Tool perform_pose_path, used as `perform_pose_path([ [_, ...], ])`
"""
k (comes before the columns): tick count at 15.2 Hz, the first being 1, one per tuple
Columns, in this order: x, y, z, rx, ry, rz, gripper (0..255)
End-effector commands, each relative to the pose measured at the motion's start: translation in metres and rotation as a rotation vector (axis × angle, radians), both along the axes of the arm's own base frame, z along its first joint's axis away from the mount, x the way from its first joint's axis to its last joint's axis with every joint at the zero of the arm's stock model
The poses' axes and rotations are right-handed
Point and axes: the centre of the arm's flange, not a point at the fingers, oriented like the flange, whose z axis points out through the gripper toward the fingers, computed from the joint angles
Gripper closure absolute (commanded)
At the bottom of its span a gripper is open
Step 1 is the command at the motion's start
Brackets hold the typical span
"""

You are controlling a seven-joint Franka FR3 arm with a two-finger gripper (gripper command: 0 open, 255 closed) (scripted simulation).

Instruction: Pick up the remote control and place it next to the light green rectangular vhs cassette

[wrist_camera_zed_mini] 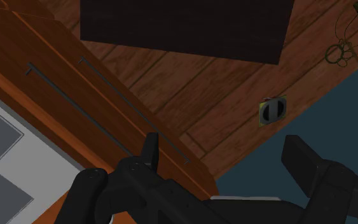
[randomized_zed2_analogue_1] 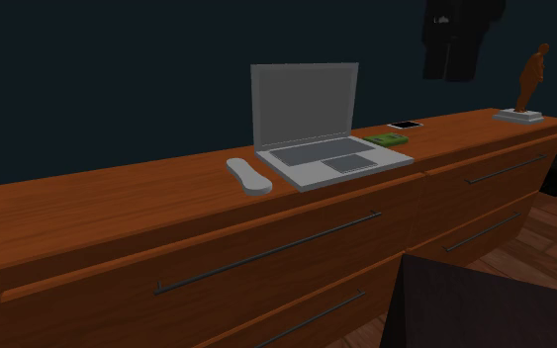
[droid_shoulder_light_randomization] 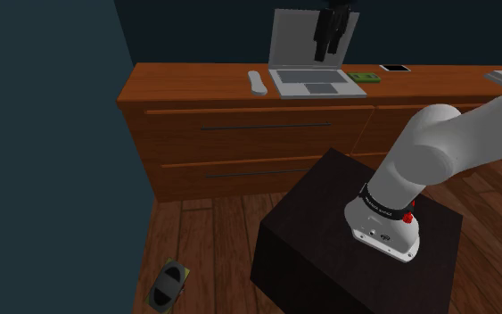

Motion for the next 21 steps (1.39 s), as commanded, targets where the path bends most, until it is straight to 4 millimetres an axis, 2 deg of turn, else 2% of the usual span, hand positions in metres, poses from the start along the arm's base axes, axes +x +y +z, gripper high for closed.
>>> perform_pose_path([
  [1,0.000,0.000,0.000,0.000,0.000,0.000,0],
  [11,0.109,-0.027,-0.062,-0.015,-0.014,-0.199,0],
  [21,0.212,-0.076,-0.122,-0.030,-0.027,-0.398,0],
])
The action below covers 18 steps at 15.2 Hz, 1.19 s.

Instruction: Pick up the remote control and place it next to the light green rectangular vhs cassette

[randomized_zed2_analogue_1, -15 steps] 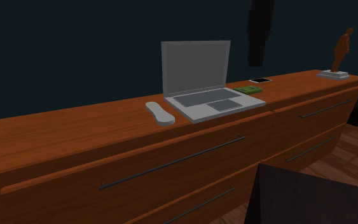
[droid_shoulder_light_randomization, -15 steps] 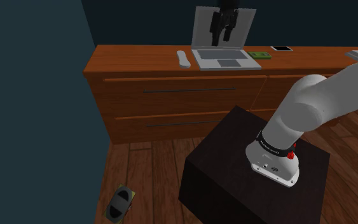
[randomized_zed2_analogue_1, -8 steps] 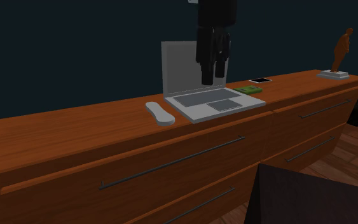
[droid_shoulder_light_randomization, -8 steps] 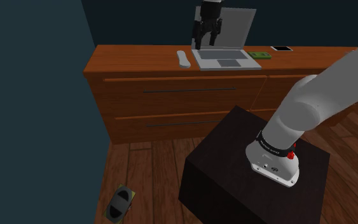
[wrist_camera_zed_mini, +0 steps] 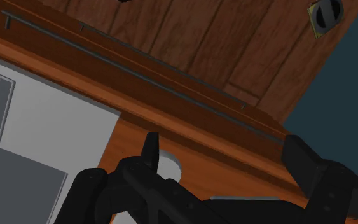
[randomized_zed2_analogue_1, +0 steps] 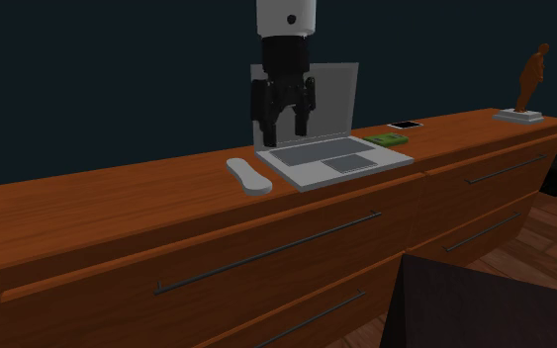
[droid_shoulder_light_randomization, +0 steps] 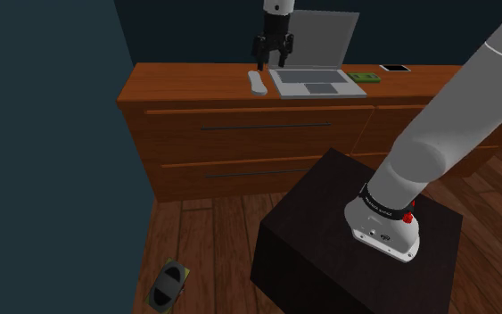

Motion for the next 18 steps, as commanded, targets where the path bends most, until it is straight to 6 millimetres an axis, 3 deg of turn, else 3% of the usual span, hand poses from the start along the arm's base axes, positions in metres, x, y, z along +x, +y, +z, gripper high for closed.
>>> perform_pose_path([
  [1,0.020,-0.012,-0.015,-0.003,-0.003,-0.041,0],
  [12,0.119,-0.091,-0.078,-0.020,-0.018,-0.260,0],
  [17,0.157,-0.134,-0.106,-0.027,-0.025,-0.359,0],
  [18,0.158,-0.135,-0.106,-0.027,-0.025,-0.360,0],
])
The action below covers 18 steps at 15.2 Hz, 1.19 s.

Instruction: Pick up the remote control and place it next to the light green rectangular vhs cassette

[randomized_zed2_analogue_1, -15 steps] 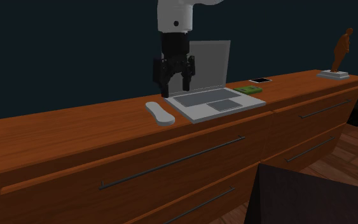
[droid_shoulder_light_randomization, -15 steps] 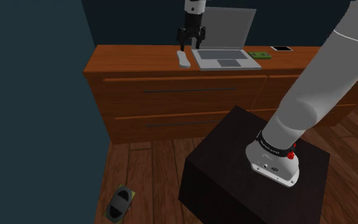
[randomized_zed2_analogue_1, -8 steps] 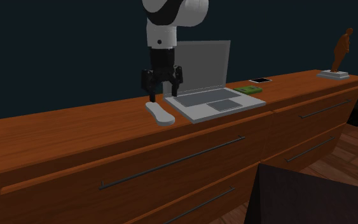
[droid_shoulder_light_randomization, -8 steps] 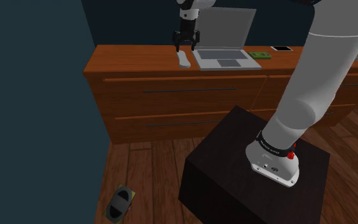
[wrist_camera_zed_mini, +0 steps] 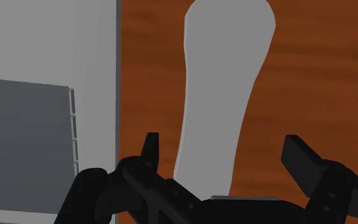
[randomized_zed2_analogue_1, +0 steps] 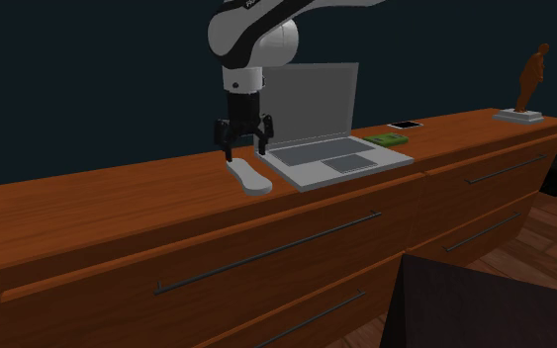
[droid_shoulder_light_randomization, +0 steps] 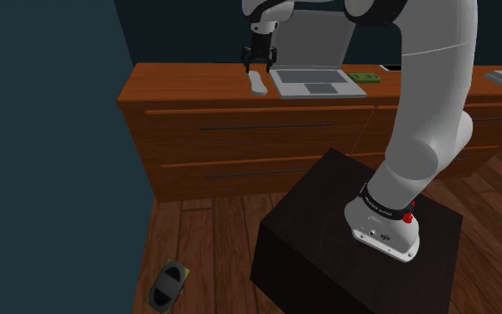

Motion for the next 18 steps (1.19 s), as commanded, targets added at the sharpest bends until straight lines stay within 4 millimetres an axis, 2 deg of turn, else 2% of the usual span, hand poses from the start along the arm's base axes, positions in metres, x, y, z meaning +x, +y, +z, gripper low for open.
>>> perform_pose_path([
  [1,0.005,-0.004,-0.009,-0.001,-0.001,-0.011,0],
  [7,0.005,-0.003,-0.044,-0.001,-0.001,-0.011,0],
  [15,0.005,-0.003,-0.044,-0.001,-0.001,-0.011,0],
  [16,0.005,-0.003,-0.044,-0.001,-0.001,-0.011,255],
  [18,0.005,-0.003,-0.044,-0.001,-0.001,-0.011,255],
])
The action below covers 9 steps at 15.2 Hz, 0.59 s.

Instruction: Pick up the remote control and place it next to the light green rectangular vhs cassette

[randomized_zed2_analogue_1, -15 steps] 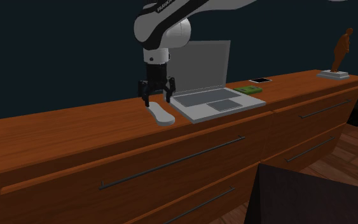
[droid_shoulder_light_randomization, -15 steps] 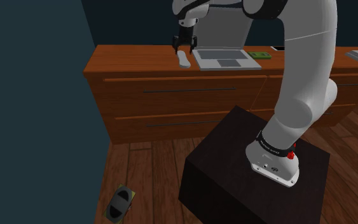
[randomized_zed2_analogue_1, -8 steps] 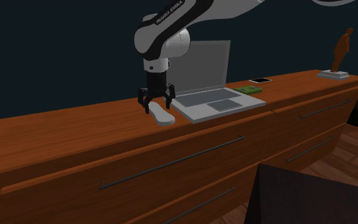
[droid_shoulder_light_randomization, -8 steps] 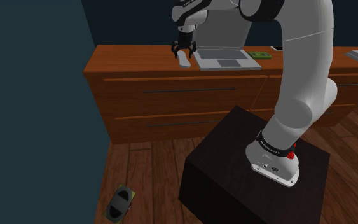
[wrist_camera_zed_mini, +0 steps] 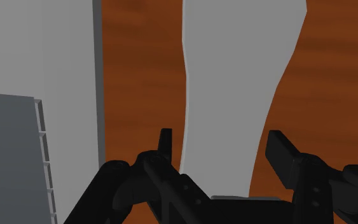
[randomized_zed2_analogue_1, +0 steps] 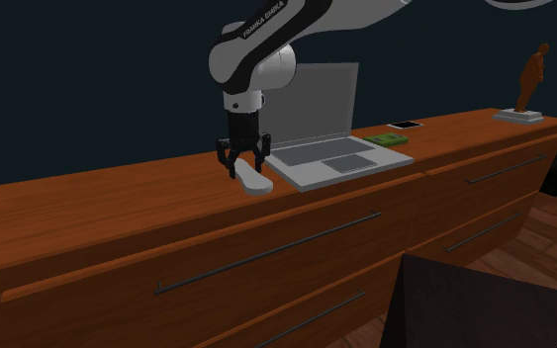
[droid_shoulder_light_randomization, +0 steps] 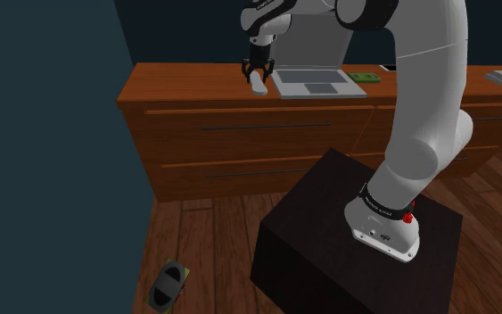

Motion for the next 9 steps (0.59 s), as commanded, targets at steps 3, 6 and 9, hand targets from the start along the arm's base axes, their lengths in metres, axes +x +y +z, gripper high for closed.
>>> perform_pose_path([
  [3,0.000,0.000,0.000,0.000,0.000,0.000,255],
  [6,0.000,0.000,0.000,0.000,0.000,0.000,255],
  [9,0.000,0.000,0.010,0.000,0.000,0.000,255],
])
